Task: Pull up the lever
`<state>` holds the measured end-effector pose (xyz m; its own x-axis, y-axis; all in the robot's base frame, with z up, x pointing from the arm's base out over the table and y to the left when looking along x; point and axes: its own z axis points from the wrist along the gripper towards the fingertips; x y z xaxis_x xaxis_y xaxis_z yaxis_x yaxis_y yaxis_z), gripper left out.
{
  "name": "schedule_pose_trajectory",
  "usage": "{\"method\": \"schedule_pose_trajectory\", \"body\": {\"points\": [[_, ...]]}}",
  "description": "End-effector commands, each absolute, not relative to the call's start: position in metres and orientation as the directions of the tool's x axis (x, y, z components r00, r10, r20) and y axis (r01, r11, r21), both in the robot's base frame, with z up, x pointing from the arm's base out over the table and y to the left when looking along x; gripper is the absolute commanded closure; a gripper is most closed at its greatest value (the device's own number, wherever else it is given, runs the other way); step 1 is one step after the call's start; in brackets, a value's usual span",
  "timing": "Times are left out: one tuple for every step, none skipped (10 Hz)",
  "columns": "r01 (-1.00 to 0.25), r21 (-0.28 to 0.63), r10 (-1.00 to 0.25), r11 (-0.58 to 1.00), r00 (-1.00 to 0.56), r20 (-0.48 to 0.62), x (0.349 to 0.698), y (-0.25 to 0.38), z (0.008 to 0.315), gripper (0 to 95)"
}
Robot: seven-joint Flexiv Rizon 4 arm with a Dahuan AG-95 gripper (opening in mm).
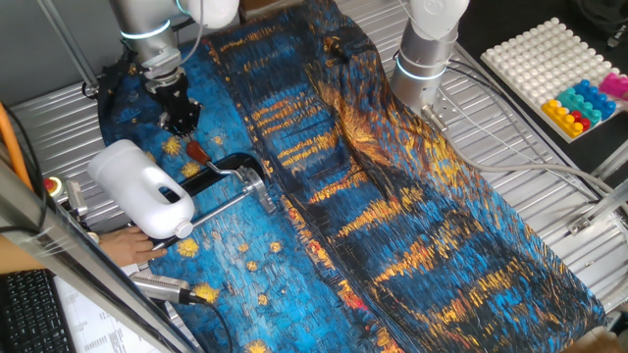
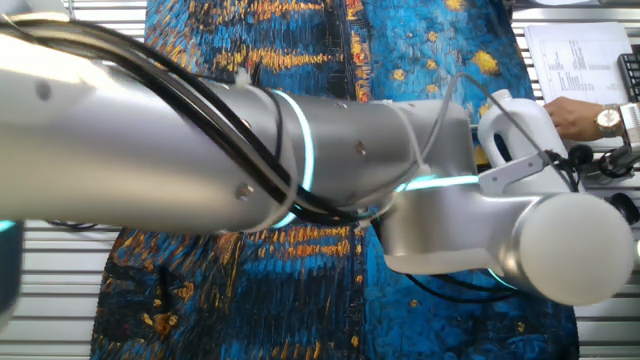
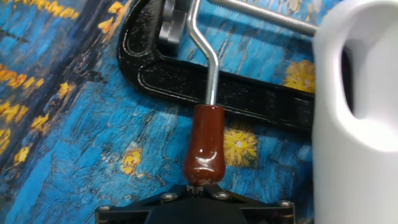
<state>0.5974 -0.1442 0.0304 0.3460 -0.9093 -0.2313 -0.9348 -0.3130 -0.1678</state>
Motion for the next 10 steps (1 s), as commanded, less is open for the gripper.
{"method": "schedule_pose_trajectory", "body": {"points": [[-0.945, -0.187, -0.922, -0.27, 0.31, -0.234, 0.596, -0.142, 0.034, 95.0], [-0.943, -0.188, -0.92, -0.276, 0.316, -0.233, 0.596, -0.142, 0.036, 95.0], [-0.937, -0.185, -0.916, -0.296, 0.333, -0.225, 0.598, -0.144, 0.045, 95.0], [-0.934, -0.18, -0.915, -0.307, 0.342, -0.213, 0.6, -0.146, 0.053, 95.0], [-0.932, -0.178, -0.918, -0.315, 0.347, -0.194, 0.601, -0.149, 0.069, 95.0], [-0.937, -0.176, -0.921, -0.303, 0.335, -0.199, 0.602, -0.146, 0.08, 95.0], [-0.941, -0.171, -0.925, -0.292, 0.323, -0.197, 0.603, -0.142, 0.086, 95.0], [-0.942, -0.169, -0.928, -0.29, 0.32, -0.193, 0.602, -0.139, 0.089, 76.0], [-0.942, -0.169, -0.928, -0.291, 0.321, -0.191, 0.6, -0.132, 0.085, 76.0], [-0.943, -0.166, -0.931, -0.287, 0.316, -0.185, 0.598, -0.128, 0.083, 57.0]]}}
